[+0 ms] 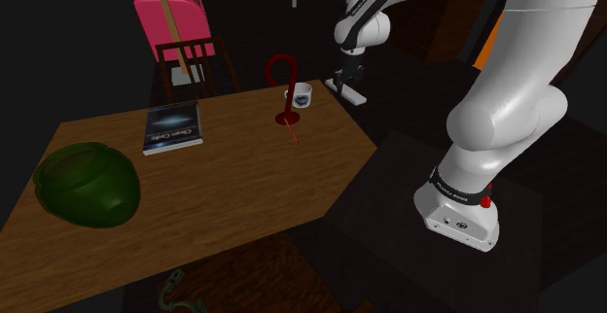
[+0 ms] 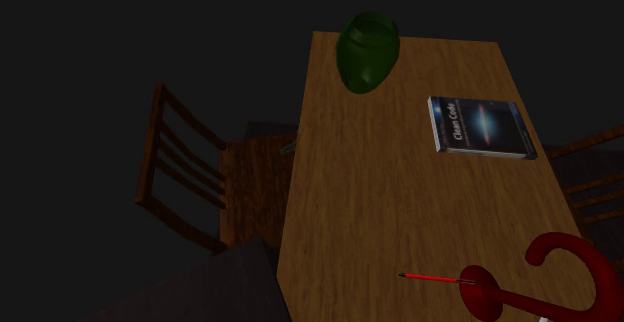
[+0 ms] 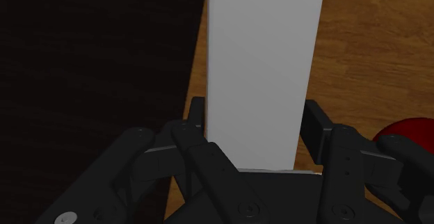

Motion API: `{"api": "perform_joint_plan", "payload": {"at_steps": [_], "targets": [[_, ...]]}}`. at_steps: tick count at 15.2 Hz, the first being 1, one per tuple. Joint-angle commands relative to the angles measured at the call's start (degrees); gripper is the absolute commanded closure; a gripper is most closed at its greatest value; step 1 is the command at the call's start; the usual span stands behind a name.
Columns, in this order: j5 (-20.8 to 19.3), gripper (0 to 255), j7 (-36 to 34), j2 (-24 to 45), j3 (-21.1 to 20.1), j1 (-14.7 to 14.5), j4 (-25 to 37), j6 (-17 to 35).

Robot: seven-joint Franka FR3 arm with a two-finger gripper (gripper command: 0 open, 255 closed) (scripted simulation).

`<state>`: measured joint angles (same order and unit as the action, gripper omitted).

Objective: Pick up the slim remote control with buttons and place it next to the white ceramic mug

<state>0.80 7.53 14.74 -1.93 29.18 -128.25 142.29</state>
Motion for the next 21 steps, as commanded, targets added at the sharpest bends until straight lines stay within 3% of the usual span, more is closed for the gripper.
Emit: {"api": "perform_joint_plan", "payload": {"at_steps": [1,21], "targets": [[0.0,255,0.0,1.2,0.0,0.0,-0.1,1.4],[-0.4,255,0.0,14.9,0.3,-0.2,1.4,13.5]]}}
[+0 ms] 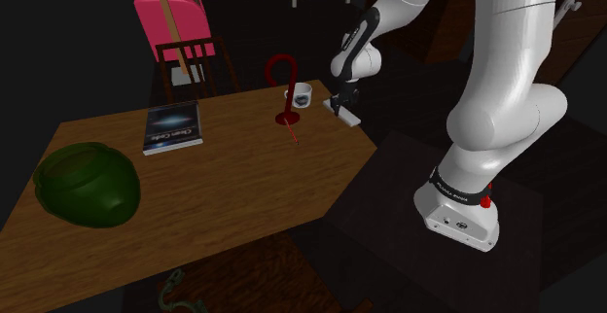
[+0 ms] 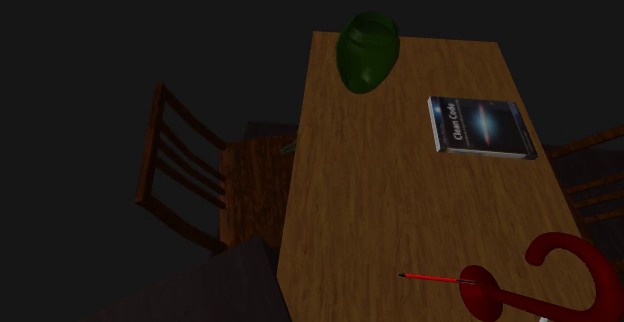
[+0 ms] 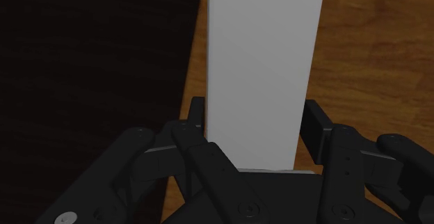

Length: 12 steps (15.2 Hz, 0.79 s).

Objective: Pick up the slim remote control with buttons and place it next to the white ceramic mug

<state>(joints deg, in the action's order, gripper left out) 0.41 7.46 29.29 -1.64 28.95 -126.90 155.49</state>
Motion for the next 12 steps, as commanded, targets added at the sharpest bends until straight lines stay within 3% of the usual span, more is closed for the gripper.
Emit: {"api": "perform_joint_plan", "payload": {"at_steps": [1,7,8,12], "targets": [[0.0,255,0.0,0.4,0.0,0.0,0.1,0.3],[0.0,255,0.0,0.4,0.0,0.0,0.1,0.3],[0.0,0,0.0,0.4,0.0,0.0,0.1,0.3],[0.0,0,0.1,0.4,0.0,0.0,0.1,0.3]]}}
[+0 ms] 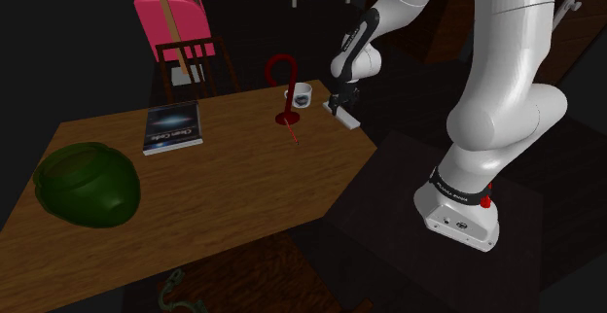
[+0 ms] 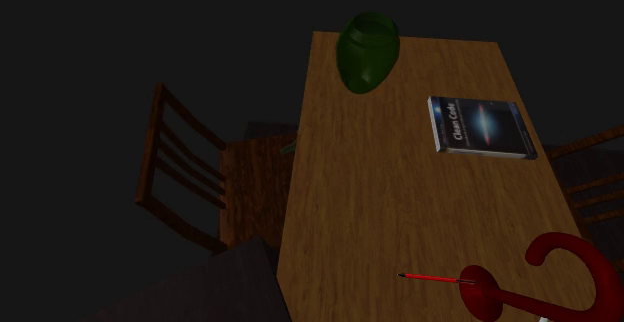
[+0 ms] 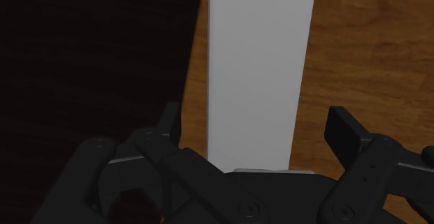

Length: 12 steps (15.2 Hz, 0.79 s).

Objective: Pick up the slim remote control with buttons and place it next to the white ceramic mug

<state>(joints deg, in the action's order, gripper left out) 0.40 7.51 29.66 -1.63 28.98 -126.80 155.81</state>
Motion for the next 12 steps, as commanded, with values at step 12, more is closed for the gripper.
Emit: {"api": "perform_joint_plan", "payload": {"at_steps": [12], "targets": [[0.2,0,0.1,-6.9,-0.1,0.2,-1.2,-5.7]]}}
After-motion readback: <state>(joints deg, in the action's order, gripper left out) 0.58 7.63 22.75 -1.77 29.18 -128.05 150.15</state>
